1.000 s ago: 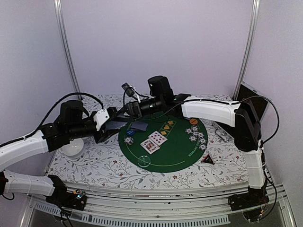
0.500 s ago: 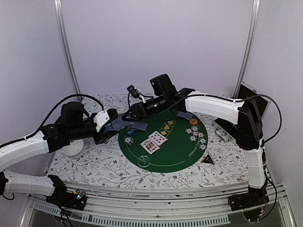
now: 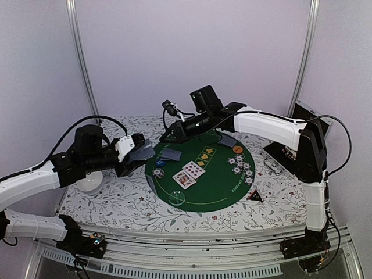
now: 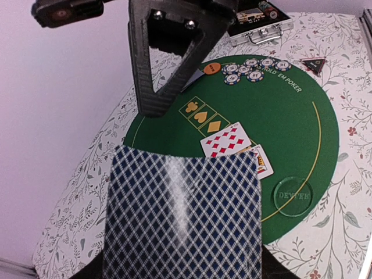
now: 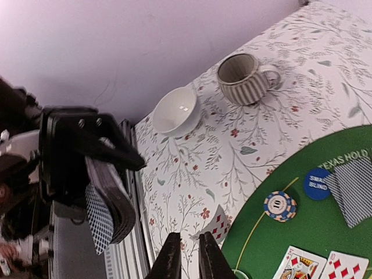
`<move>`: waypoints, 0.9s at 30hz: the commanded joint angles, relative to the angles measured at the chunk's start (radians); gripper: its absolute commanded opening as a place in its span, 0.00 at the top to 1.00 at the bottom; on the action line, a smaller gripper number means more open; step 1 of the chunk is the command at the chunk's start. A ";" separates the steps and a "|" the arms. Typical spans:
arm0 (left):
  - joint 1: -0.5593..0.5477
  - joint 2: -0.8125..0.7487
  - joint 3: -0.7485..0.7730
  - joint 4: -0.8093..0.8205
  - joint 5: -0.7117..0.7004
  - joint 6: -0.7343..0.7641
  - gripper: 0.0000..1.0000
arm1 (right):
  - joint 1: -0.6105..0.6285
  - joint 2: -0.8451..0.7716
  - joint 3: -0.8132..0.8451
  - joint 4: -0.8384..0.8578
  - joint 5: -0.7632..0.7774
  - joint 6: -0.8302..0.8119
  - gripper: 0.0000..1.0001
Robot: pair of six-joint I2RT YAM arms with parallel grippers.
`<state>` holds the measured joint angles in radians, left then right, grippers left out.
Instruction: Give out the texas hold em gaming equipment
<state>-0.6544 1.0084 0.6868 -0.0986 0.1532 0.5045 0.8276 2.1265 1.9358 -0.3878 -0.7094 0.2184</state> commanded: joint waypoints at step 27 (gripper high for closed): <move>-0.292 0.011 -0.074 -0.212 -0.371 -0.936 0.51 | 0.109 -0.125 -0.386 -0.104 0.235 0.182 0.60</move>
<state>-0.9066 1.0195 0.6701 -0.3428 -0.1455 -0.2157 0.9081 2.1128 1.7073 -0.5583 -0.4473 0.3130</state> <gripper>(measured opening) 0.491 0.421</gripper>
